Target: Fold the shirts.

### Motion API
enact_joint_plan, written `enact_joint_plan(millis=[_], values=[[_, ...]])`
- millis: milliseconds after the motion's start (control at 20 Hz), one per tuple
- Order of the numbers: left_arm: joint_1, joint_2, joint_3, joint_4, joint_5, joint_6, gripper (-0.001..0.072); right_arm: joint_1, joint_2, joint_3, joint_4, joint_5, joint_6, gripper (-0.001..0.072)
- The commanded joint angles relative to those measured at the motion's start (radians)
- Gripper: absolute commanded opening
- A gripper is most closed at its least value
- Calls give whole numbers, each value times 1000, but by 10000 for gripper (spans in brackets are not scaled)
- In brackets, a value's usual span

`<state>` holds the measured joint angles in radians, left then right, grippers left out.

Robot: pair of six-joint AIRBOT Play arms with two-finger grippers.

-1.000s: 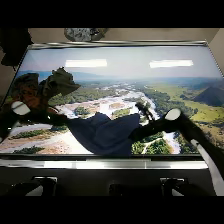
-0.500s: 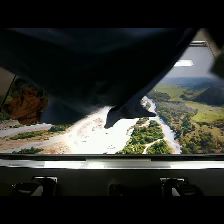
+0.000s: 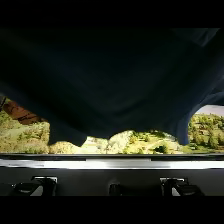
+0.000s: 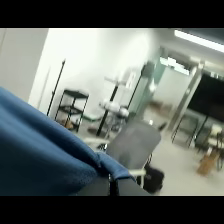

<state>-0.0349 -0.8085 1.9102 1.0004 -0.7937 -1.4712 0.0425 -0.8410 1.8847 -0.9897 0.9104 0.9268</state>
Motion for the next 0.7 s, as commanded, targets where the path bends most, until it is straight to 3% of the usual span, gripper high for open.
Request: enact_joint_plan(millis=[0,200,400,650], values=[[0,-146,5,101,-102,-60,22,0,-158,5,-80,46,164,38],[3,-473,5,108,-292,-55,23,0,-524,5,-59,24,184,39],[32,-795,5,108,-332,-56,23,-1,-849,5,-25,42,186,39],[52,-1027,5,95,-450,-55,23,0,-1038,5,59,136,185,39]])
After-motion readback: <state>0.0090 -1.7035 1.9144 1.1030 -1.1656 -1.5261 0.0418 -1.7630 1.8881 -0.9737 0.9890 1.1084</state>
